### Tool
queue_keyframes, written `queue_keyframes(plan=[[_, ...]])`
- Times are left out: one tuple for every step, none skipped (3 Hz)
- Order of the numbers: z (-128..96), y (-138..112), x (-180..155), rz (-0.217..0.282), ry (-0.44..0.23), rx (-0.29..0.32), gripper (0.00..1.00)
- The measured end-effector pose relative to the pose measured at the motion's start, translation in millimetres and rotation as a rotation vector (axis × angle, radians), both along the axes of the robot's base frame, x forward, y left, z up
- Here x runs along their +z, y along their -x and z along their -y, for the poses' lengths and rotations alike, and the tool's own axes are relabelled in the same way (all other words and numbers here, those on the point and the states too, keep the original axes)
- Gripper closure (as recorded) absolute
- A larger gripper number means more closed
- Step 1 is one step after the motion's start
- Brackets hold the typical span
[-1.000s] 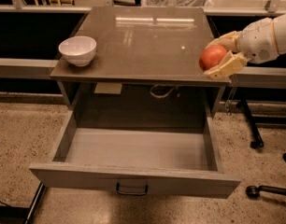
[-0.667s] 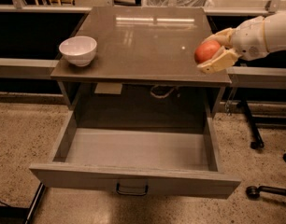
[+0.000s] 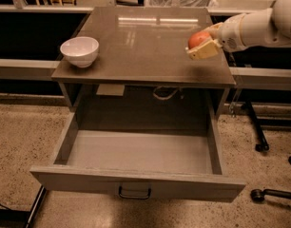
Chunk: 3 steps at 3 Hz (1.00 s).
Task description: Pick apple from top drawer and place on counter
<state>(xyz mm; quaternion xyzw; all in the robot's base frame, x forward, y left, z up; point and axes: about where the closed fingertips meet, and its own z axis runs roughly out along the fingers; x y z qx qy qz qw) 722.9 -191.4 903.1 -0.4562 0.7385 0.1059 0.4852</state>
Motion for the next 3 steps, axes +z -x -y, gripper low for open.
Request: queue_keyframes(plan=[[-0.6, -31.1, -13.2, -0.052, 0.018, -0.088, 1.00], [-8.6, -55.8, -24.8, -0.082, 0.024, -0.119, 1.00], [-19.0, -74.4, -31.3, -0.075, 0.015, -0.126, 0.81]])
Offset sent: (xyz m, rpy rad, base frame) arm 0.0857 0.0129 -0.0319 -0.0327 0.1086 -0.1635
